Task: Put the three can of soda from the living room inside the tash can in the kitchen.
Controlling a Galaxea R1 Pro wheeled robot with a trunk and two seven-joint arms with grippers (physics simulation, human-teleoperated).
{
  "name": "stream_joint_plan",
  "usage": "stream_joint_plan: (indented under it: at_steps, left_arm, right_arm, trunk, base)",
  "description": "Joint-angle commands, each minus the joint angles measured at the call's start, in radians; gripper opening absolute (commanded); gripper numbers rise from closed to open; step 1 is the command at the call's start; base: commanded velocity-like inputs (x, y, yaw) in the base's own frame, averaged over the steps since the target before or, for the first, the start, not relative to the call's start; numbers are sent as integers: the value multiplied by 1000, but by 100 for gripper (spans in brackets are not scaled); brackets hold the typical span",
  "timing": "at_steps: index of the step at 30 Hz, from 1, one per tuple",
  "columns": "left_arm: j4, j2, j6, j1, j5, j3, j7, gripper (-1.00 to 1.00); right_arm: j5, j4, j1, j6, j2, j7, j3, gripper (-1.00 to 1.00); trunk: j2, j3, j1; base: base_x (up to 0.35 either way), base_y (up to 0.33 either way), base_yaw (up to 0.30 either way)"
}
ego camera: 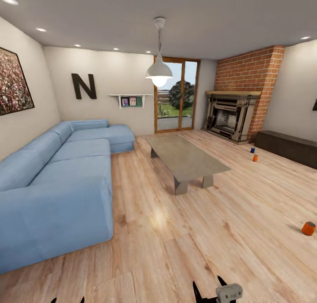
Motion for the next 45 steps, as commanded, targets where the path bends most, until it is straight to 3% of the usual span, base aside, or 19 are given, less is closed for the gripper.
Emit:
stream_joint_plan:
  at_steps: [1, 45]
  left_arm:
    - [0, 0, 0, 0, 0, 0, 0, 100]
    - [0, -1, 0, 0, 0, 0, 2, 100]
  right_arm:
    - [0, 0, 0, 0, 0, 0, 0, 100]
    - [0, 9, 0, 0, 0, 0, -2, 100]
  trunk:
    - [0, 0, 0]
    - [0, 0, 0]
  base:
    - [0, -296, -252]
    - [0, -296, -252]
